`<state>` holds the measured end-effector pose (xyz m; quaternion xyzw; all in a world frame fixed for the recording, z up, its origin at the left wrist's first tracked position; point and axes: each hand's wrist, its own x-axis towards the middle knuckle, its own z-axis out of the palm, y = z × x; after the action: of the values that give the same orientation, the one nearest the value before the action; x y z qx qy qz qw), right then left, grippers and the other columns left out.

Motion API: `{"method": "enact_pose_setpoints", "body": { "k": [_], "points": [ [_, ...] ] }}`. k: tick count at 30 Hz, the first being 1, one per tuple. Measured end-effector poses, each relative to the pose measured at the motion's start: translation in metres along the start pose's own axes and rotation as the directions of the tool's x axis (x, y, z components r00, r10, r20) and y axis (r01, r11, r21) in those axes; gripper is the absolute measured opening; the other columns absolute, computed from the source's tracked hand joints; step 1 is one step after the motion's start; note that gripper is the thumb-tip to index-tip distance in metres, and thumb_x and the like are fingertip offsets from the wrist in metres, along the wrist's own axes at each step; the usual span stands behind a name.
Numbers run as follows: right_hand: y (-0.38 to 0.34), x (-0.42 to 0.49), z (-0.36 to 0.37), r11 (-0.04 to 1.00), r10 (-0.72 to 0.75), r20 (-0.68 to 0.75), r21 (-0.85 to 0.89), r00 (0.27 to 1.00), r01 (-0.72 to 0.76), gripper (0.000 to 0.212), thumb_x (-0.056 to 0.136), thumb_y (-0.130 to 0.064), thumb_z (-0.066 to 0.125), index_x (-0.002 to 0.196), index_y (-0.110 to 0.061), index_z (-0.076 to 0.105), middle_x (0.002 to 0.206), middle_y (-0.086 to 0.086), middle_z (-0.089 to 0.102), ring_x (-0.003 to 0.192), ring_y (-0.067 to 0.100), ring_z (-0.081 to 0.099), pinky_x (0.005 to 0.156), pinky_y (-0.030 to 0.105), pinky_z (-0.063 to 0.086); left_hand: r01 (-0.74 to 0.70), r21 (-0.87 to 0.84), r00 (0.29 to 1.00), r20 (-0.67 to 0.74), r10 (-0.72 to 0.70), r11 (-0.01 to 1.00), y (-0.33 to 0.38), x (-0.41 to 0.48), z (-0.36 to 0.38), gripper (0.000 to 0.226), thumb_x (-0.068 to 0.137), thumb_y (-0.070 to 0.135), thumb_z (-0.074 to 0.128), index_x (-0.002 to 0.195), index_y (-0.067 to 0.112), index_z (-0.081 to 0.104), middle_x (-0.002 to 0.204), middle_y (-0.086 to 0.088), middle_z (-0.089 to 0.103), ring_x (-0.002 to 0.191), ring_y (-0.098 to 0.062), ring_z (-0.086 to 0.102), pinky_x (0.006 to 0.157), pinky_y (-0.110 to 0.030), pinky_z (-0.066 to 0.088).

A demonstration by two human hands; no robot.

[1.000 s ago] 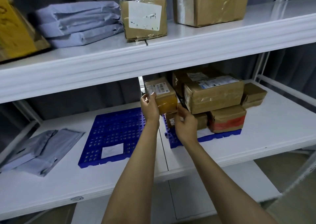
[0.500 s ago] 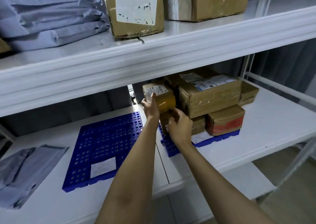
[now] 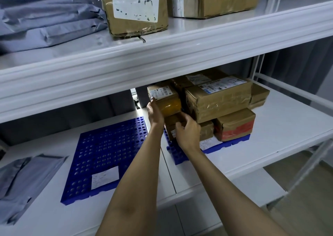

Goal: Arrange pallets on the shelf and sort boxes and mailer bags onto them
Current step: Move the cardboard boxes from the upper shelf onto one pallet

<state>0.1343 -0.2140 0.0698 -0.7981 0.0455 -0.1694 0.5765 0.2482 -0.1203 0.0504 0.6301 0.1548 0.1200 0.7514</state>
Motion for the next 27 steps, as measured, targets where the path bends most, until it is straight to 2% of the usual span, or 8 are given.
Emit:
{"method": "enact_pose_setpoints", "body": {
  "k": [4, 6, 10, 14, 17, 19, 21, 27],
  "points": [
    [0.001, -0.001, 0.0, 1.0, -0.001, 0.021, -0.021, 1.0, 0.001, 0.037, 0.094, -0.01, 0.052, 0.131, -0.013, 0.054, 0.116, 0.004, 0.065, 0.102, 0.014, 0.062, 0.086, 0.02, 0.045, -0.065, 0.082, 0.998, -0.02, 0.067, 0.995, 0.008, -0.025, -0.002, 0.057, 0.095, 0.051, 0.034, 0.136, 0.013, 0.043, 0.12, -0.011, 0.058, 0.094, -0.018, 0.059, 0.082, -0.034, 0.048],
    [0.002, -0.003, 0.0, 1.0, 0.003, 0.029, -0.028, 1.0, -0.003, 0.038, 0.094, -0.009, 0.052, 0.131, -0.014, 0.054, 0.116, 0.004, 0.064, 0.103, 0.015, 0.061, 0.084, 0.018, 0.042, -0.094, 0.145, 0.995, -0.008, 0.096, 0.985, 0.004, -0.027, -0.002, 0.046, 0.102, 0.04, 0.031, 0.139, 0.014, 0.04, 0.123, -0.009, 0.056, 0.098, -0.017, 0.057, 0.082, -0.032, 0.046],
    [0.002, -0.005, -0.002, 1.0, -0.003, 0.036, -0.031, 0.999, 0.004, 0.037, 0.093, -0.008, 0.053, 0.13, -0.014, 0.054, 0.115, 0.003, 0.065, 0.106, 0.017, 0.061, 0.083, 0.016, 0.04, -0.11, 0.184, 0.994, 0.014, 0.109, 0.977, 0.005, -0.023, -0.001, 0.049, 0.102, 0.041, 0.032, 0.142, 0.014, 0.036, 0.134, -0.012, 0.052, 0.117, -0.025, 0.053, 0.098, -0.04, 0.045],
    [0.004, -0.007, -0.006, 0.999, 0.01, 0.049, -0.032, 0.999, -0.008, 0.039, 0.094, -0.008, 0.052, 0.133, -0.014, 0.052, 0.12, 0.003, 0.063, 0.111, 0.016, 0.059, 0.085, 0.014, 0.037, -0.115, 0.18, 0.993, 0.012, 0.114, 0.977, 0.004, -0.025, -0.005, 0.049, 0.102, 0.04, 0.033, 0.143, 0.013, 0.036, 0.13, -0.009, 0.053, 0.108, -0.017, 0.055, 0.089, -0.03, 0.046],
    [0.008, -0.008, -0.008, 0.999, 0.02, 0.055, -0.028, 0.998, -0.019, 0.042, 0.094, -0.008, 0.052, 0.135, -0.014, 0.05, 0.12, 0.002, 0.063, 0.095, 0.004, 0.057, 0.081, 0.011, 0.037, -0.112, 0.175, 0.993, 0.0, 0.114, 0.978, 0.0, -0.029, -0.008, 0.051, 0.103, 0.04, 0.033, 0.145, 0.012, 0.033, 0.14, -0.013, 0.047, 0.121, -0.024, 0.05, 0.097, -0.036, 0.043],
    [0.009, -0.011, -0.009, 1.0, 0.019, 0.059, -0.024, 0.998, -0.018, 0.042, 0.094, -0.009, 0.052, 0.136, -0.014, 0.05, 0.115, 0.0, 0.063, 0.082, 0.0, 0.054, 0.077, 0.009, 0.038, -0.117, 0.195, 0.992, -0.014, 0.122, 0.974, -0.002, -0.035, -0.01, 0.05, 0.103, 0.038, 0.033, 0.144, 0.011, 0.033, 0.141, -0.014, 0.047, 0.117, -0.021, 0.05, 0.089, -0.029, 0.042],
    [0.011, -0.014, -0.011, 1.0, 0.011, 0.067, -0.021, 0.998, -0.009, 0.041, 0.095, -0.009, 0.051, 0.136, -0.015, 0.05, 0.12, 0.002, 0.063, 0.093, 0.006, 0.059, 0.081, 0.011, 0.039, -0.123, 0.224, 0.991, -0.026, 0.132, 0.967, -0.003, -0.043, -0.012, 0.05, 0.103, 0.036, 0.033, 0.146, 0.01, 0.031, 0.143, -0.012, 0.045, 0.114, -0.017, 0.049, 0.079, -0.021, 0.039],
    [0.02, -0.025, -0.02, 0.995, -0.083, 0.086, -0.045, 0.993, 0.087, 0.044, 0.096, -0.013, 0.05, 0.14, -0.015, 0.048, 0.133, 0.003, 0.059, 0.12, 0.018, 0.057, 0.097, 0.022, 0.042, -0.202, 0.389, 0.972, -0.034, 0.233, 0.899, -0.011, -0.088, -0.019, 0.055, 0.101, 0.039, 0.039, 0.149, 0.015, 0.025, 0.152, -0.01, 0.035, 0.137, -0.026, 0.036, 0.097, -0.029, 0.033]
  ]
}}
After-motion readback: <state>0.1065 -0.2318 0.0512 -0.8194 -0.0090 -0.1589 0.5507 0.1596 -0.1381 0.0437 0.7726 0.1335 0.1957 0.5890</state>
